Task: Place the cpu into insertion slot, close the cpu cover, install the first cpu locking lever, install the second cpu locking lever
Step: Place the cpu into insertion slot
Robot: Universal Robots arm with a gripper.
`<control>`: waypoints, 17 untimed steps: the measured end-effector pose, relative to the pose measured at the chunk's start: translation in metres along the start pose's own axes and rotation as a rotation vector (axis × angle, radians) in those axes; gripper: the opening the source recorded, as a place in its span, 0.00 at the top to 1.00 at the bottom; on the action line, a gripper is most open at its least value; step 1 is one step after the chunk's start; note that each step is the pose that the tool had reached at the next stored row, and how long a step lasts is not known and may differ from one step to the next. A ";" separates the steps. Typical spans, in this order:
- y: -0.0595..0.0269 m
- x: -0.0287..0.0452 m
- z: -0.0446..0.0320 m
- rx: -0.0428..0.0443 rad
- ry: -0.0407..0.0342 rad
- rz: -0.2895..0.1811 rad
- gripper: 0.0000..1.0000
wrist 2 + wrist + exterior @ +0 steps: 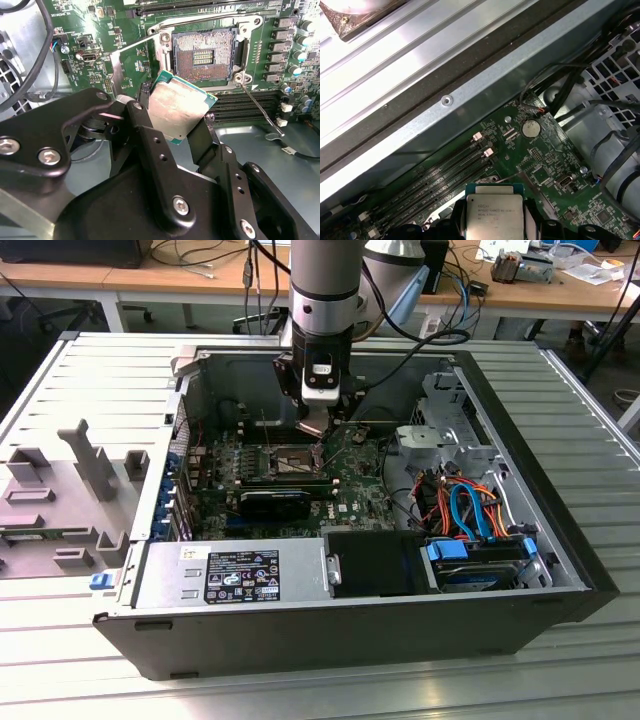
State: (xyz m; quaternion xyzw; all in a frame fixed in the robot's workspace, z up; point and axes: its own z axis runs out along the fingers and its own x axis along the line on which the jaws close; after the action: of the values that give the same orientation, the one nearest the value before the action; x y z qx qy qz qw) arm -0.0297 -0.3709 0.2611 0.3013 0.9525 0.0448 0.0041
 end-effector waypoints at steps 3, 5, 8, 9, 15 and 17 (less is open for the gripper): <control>0.0000 0.0000 0.0000 0.0000 -0.0003 0.003 0.45; 0.0000 0.0000 0.0000 -0.0001 -0.0004 0.005 0.45; 0.0000 0.0000 0.0001 -0.0002 -0.0008 0.009 0.45; 0.0000 0.0000 0.0001 -0.0002 -0.0009 0.010 0.45; 0.0000 0.0000 0.0002 -0.0004 -0.0014 0.017 0.45; 0.0000 0.0000 0.0001 -0.0004 -0.0016 0.018 0.45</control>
State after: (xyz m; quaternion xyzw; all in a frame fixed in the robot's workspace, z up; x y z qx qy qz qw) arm -0.0297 -0.3709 0.2610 0.3101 0.9496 0.0448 0.0045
